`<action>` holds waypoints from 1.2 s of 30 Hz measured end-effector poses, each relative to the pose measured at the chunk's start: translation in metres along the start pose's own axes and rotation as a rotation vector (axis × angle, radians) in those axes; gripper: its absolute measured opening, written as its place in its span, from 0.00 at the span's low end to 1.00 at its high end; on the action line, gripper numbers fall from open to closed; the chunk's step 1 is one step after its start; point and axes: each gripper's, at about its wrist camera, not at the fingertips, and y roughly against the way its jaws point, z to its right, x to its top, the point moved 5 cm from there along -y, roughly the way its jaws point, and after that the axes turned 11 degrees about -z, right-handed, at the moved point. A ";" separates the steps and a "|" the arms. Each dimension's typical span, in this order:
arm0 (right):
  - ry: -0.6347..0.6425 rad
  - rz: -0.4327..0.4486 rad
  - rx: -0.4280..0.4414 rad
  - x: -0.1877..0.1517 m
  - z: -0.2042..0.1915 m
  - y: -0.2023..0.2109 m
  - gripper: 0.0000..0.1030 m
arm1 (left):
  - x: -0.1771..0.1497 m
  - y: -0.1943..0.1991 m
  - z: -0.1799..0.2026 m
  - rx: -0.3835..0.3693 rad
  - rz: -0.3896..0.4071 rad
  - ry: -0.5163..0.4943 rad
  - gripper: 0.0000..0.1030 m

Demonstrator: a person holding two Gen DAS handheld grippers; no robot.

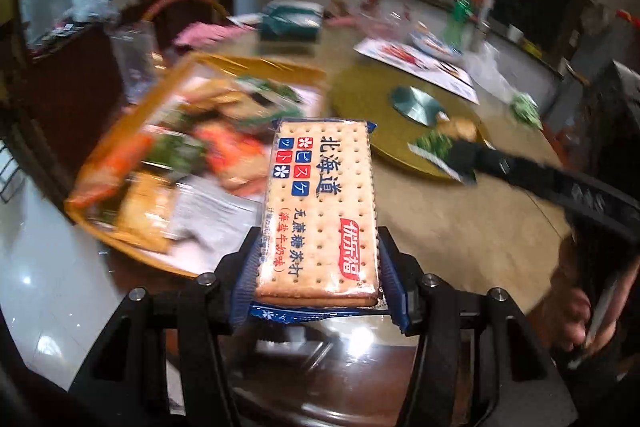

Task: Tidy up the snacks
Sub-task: 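Lower both held packets into the yellow tray and open both grippers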

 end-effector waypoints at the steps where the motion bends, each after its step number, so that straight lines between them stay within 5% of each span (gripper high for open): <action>1: 0.027 -0.003 0.006 0.001 -0.012 -0.006 0.33 | 0.002 0.002 -0.010 0.028 0.009 0.014 0.55; 7: 0.086 -0.064 0.026 0.010 -0.048 -0.050 0.33 | 0.006 -0.002 -0.060 0.153 0.034 0.099 0.55; 15: 0.133 -0.118 -0.014 0.025 -0.070 -0.094 0.33 | 0.010 -0.016 -0.087 0.218 0.040 0.113 0.55; 24: 0.152 -0.154 -0.081 0.021 -0.072 -0.116 0.33 | 0.012 -0.029 -0.096 0.253 0.030 0.113 0.55; 36: 0.182 -0.192 -0.124 0.015 -0.078 -0.134 0.39 | 0.012 -0.045 -0.108 0.188 -0.014 0.128 0.57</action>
